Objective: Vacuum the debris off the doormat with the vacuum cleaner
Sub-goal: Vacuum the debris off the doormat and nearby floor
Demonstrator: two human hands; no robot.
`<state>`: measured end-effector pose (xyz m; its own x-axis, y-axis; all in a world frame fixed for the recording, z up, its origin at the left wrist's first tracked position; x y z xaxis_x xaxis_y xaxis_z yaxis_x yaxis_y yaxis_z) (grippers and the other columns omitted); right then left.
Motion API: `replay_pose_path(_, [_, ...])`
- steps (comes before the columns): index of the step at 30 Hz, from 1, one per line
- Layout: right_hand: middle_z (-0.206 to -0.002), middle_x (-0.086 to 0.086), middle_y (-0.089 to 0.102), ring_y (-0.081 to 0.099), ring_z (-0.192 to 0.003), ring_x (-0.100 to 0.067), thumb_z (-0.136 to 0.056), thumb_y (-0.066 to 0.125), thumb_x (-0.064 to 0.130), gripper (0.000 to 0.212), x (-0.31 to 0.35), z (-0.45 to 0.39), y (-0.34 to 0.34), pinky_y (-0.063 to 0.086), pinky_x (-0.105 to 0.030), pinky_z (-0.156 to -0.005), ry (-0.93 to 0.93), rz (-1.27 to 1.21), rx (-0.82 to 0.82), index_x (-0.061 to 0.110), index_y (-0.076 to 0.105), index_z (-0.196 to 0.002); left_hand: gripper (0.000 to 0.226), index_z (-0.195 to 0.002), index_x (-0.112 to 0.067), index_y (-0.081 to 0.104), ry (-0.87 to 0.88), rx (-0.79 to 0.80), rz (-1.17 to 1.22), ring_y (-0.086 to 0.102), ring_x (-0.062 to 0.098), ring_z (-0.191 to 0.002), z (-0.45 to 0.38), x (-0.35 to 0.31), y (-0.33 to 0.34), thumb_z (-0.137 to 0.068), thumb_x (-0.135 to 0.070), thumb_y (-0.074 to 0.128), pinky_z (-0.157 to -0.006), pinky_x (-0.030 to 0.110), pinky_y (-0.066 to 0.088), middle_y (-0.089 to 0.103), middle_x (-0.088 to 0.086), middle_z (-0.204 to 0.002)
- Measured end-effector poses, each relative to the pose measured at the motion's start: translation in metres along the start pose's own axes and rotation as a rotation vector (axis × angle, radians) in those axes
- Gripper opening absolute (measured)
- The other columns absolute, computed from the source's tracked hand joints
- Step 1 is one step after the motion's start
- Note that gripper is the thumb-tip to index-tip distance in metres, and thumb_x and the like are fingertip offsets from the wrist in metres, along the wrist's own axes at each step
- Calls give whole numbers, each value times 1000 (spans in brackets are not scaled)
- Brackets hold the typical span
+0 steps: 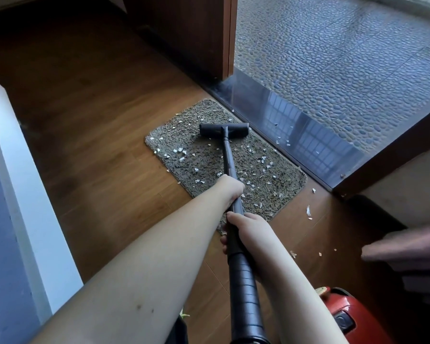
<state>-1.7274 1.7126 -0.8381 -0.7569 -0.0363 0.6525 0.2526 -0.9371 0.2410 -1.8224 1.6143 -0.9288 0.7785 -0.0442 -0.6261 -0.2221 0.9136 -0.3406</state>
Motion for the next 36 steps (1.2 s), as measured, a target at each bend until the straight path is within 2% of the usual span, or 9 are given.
replay_pose_path(4, [-84,-13,50,53,-41,-14,-98,49,11,5,-2,-4,4,45,-23,-40,-2,-20,-1,9,49,-94,46,-129,0,42,5,9,-42,65,40,-103,-5,0,-2,-89,-14,60,-87,52,57,59,27,-119])
replay_pose_path(11, [-77,-11,47,52,-38,-13,-96,46,8,3,-9,22,8,44,-22,-38,2,73,-9,8,46,-93,43,-126,-1,43,2,30,-11,66,41,-103,18,14,-4,-89,-14,59,-86,55,57,59,28,-117])
replay_pose_path(15, [-77,-10,47,53,-37,-13,-96,44,7,5,-20,52,8,45,-22,-38,40,106,-10,9,45,-91,37,-122,1,45,5,49,-9,67,39,-96,47,29,-2,-90,-12,59,-87,55,56,62,28,-108])
replay_pose_path(20, [-76,-12,46,53,-38,-15,-95,43,4,5,-29,83,-4,44,-22,-37,41,152,10,7,44,-92,32,-120,-3,47,-14,45,-17,66,35,-89,79,46,6,-90,-12,56,-83,52,59,62,24,-108])
replay_pose_path(24, [-77,-13,47,53,-39,-16,-95,44,4,7,-31,89,-12,43,-23,-37,36,196,-2,7,44,-89,26,-114,-4,46,-16,34,5,63,34,-83,87,48,11,-91,-12,55,-83,51,59,60,20,-96])
replay_pose_path(27, [-74,-13,47,52,-35,-15,-95,45,6,4,-25,84,-14,42,-21,-37,34,182,-1,6,45,-91,17,-107,-5,43,-9,39,28,59,31,-74,82,40,12,-92,-8,52,-76,44,58,55,17,-86])
replay_pose_path(29, [-75,-16,47,50,-31,-14,-96,45,7,4,-19,77,-14,39,-18,-35,37,165,4,6,46,-92,19,-109,-2,45,-2,33,24,59,32,-76,72,33,12,-91,-6,51,-79,47,58,53,17,-83])
replay_pose_path(32, [-77,-15,47,50,-31,-13,-96,44,8,6,-13,59,-13,40,-18,-35,31,146,15,7,46,-91,31,-117,2,48,11,28,4,62,34,-83,51,23,15,-88,-8,53,-85,51,58,57,20,-94])
replay_pose_path(36, [-78,-12,52,54,-40,-17,-95,46,12,5,-19,20,-19,46,-27,-41,19,228,-77,7,49,-95,45,-126,-7,46,19,-4,-121,67,39,-101,13,20,20,-85,-19,56,-86,49,58,57,21,-120])
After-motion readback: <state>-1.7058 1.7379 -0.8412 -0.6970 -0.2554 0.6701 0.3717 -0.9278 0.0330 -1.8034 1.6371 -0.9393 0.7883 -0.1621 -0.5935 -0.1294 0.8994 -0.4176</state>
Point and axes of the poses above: each hand's wrist, its own z-axis away from the middle knuckle, its own y-axis out of the palm, x = y × z, the point moved 6 cm from there along -z, towards the middle knuckle
